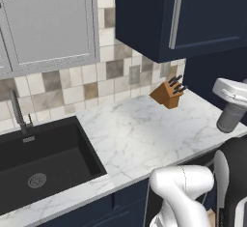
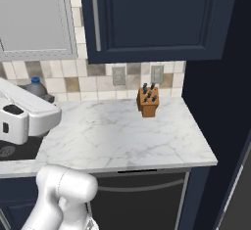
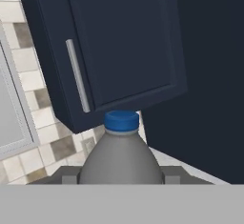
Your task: Take the bottled waters from the counter and place them in the freezer to freeze. Close the freezer door after placing the bottles.
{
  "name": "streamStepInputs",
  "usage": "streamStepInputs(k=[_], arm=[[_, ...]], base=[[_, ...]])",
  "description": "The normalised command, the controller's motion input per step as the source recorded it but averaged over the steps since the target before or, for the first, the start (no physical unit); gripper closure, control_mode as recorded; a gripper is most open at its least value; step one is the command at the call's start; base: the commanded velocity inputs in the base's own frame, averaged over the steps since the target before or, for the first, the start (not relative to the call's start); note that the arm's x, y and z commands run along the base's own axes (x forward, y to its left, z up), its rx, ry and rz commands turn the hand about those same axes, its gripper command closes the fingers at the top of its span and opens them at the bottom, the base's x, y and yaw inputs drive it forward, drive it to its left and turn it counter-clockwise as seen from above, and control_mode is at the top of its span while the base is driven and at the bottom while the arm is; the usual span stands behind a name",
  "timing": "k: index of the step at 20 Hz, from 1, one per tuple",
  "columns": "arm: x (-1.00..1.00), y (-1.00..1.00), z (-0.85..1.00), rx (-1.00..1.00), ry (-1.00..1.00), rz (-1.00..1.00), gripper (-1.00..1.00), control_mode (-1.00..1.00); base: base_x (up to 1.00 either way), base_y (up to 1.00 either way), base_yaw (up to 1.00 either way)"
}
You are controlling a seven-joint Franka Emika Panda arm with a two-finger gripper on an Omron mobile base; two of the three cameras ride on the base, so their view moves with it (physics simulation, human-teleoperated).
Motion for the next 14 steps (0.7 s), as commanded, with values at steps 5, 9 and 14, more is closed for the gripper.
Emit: streamStepInputs(k=[5, 9, 14], arm=[[0.0, 0.05, 0.0, 0.0, -0.01, 0.0, 1.0, -1.0], [0.0, 0.0, 0.0, 0.0, 0.0, 0.0, 1.0, -1.0], [0.0, 0.0, 0.0, 0.0, 0.0, 0.0, 1.0, -1.0]], base=[[0.0, 0.0, 0.0], [0.0, 0.0, 0.0], [0.0, 0.0, 0.0]])
